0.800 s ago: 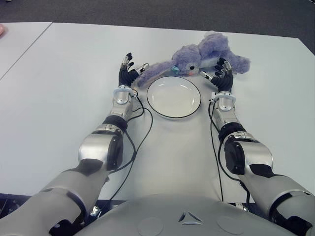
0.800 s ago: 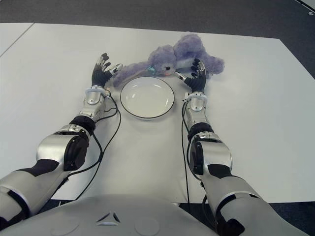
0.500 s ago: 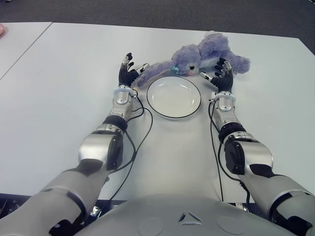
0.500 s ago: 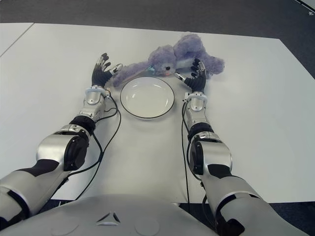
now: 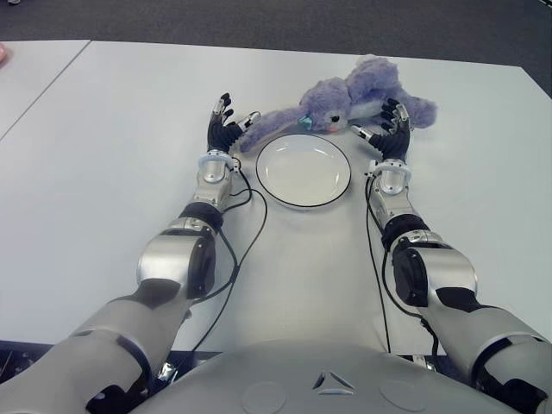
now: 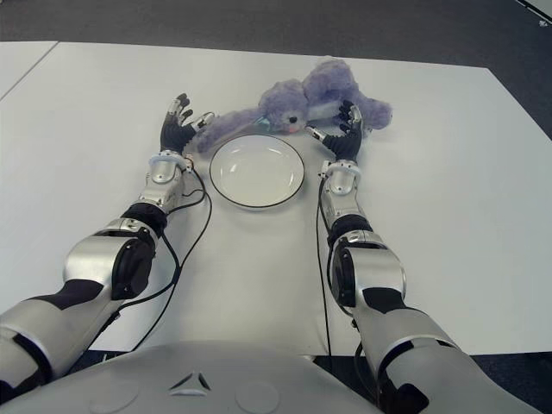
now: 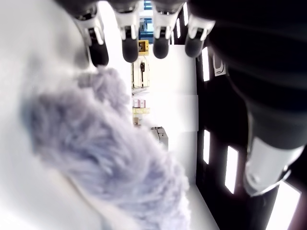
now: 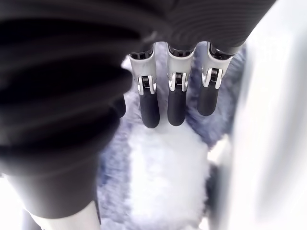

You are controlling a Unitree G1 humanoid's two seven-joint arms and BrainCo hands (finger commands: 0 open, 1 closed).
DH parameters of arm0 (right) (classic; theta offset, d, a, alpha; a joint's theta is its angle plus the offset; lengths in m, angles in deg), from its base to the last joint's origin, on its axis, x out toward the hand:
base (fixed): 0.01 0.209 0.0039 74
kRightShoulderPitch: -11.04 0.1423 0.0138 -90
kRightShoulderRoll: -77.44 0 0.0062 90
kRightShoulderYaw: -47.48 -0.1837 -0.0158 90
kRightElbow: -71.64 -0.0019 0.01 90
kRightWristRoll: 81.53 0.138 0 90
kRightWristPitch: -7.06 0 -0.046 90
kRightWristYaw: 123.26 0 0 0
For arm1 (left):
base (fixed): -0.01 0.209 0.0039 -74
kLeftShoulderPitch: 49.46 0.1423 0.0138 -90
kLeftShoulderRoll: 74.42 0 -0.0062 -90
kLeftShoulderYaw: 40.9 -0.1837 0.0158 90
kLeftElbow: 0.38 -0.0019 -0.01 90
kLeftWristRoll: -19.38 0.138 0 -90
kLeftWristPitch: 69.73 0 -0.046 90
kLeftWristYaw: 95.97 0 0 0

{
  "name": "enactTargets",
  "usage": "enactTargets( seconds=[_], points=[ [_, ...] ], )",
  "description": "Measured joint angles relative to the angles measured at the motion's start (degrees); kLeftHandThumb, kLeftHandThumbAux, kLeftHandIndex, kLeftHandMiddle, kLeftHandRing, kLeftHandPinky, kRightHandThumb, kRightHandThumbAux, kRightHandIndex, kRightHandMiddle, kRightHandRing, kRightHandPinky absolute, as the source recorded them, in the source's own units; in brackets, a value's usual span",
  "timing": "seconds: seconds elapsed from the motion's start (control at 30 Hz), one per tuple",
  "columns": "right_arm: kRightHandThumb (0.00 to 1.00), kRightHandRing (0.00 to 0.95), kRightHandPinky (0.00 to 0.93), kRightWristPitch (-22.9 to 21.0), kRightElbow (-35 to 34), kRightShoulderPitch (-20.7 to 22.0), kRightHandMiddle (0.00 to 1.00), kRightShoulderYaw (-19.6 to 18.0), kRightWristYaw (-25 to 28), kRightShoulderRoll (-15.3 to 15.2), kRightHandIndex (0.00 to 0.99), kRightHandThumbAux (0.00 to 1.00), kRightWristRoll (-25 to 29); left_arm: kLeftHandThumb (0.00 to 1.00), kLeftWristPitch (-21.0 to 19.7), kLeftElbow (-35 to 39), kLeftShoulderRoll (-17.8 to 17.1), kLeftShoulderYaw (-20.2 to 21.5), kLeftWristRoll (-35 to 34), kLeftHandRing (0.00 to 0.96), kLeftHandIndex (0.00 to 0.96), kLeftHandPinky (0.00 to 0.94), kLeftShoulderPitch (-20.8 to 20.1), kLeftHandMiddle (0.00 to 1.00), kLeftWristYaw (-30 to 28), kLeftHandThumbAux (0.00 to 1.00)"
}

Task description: Put the doll into the plate.

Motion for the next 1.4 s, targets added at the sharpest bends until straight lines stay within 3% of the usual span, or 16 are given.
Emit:
enactTargets(
  seconds=[0.27,0.6,1.4],
  points=[
    [0.0,0.135,0.175,4.63,0.83,1.36,0.122,1.88,-4.57,1.13,0.098,0.891,-1.4,0.0,-0.02,0.0,-0.01,0.0,0.01,0.086,0.074,0.143,0.0,0.072,0.0,0.661],
    [0.0,0.098,0.13,5.13,3.01,3.5,0.084,3.14,-5.54,2.27,0.054,0.873,-1.84,0.0,-0.02,0.0,0.0,0.03,0.0,0.078,0.072,0.135,-0.06,0.066,0.01,0.665],
    [0.0,0.052,0.078,-3.72,5.03,5.35,0.061,6.07,0.51,4.38,0.025,0.825,-3.56,0.0,-0.44,0.0,0.03,0.35,-0.03,0.082,0.072,0.139,-0.27,0.072,0.0,0.664]
  ],
)
